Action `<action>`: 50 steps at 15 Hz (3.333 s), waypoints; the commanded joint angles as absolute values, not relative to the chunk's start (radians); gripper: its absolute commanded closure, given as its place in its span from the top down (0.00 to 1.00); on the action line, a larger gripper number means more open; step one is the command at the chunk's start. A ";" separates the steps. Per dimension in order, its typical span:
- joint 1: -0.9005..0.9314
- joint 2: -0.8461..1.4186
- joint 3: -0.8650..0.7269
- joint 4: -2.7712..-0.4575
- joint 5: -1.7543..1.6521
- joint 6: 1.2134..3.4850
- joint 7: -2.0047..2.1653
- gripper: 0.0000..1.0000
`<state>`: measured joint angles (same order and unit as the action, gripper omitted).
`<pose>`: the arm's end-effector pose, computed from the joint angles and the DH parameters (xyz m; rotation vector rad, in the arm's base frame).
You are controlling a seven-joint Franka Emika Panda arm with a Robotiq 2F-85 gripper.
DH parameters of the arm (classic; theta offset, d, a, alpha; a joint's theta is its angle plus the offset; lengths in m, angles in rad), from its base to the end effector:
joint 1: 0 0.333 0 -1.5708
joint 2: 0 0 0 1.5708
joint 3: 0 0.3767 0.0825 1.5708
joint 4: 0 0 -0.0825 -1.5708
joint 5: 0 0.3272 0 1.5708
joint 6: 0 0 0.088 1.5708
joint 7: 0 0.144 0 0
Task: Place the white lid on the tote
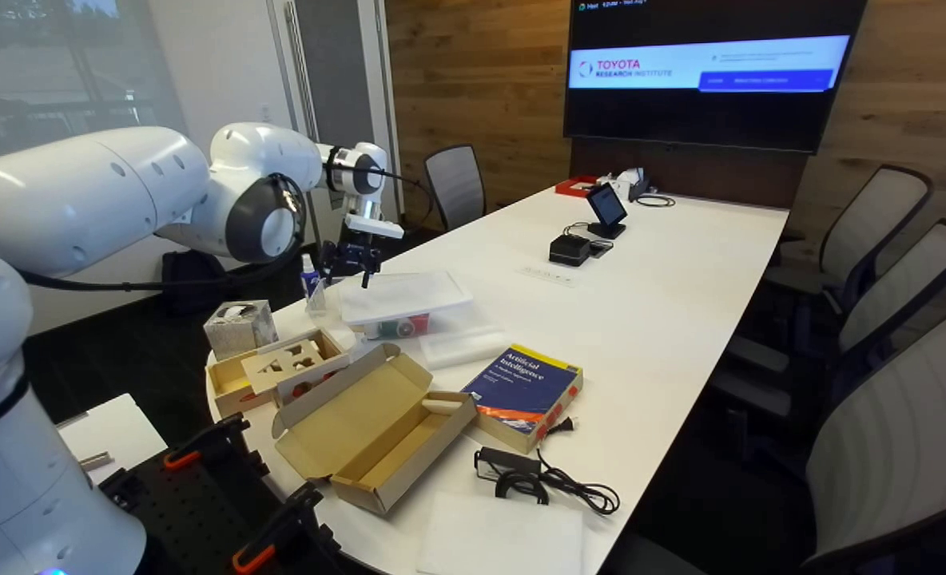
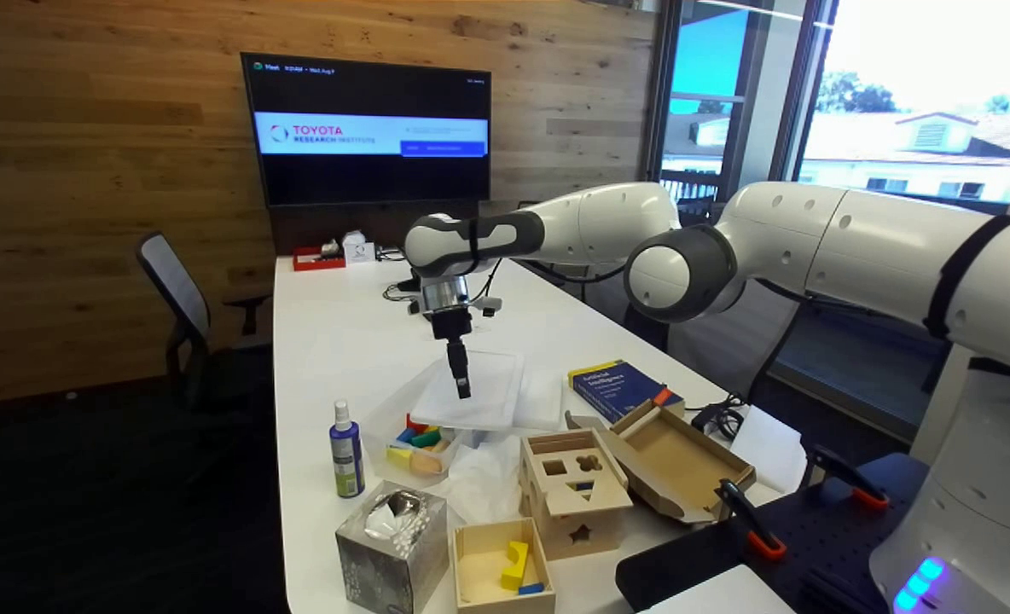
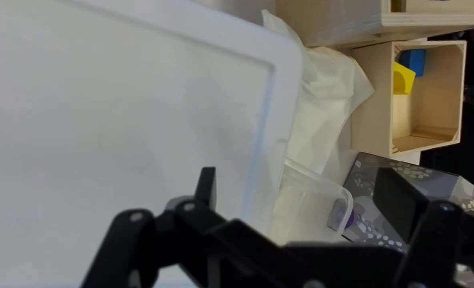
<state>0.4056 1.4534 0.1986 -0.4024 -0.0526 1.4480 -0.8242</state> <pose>0.6633 0.3413 0.1198 -2.2904 -1.7379 0.5366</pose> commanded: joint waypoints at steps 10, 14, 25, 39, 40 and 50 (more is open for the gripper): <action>0.433 1.474 0.185 -0.412 -0.027 1.480 -0.908 1.00; 0.435 1.480 0.186 -0.421 -0.027 1.482 -0.916 1.00; 0.458 1.486 0.196 -0.425 -0.017 1.474 -0.980 1.00; 0.470 1.486 0.204 -0.428 0.009 1.479 -1.033 1.00; 0.472 1.486 0.204 -0.429 0.009 1.480 -1.037 1.00; 0.486 1.486 0.198 -0.426 0.002 1.542 -1.096 1.00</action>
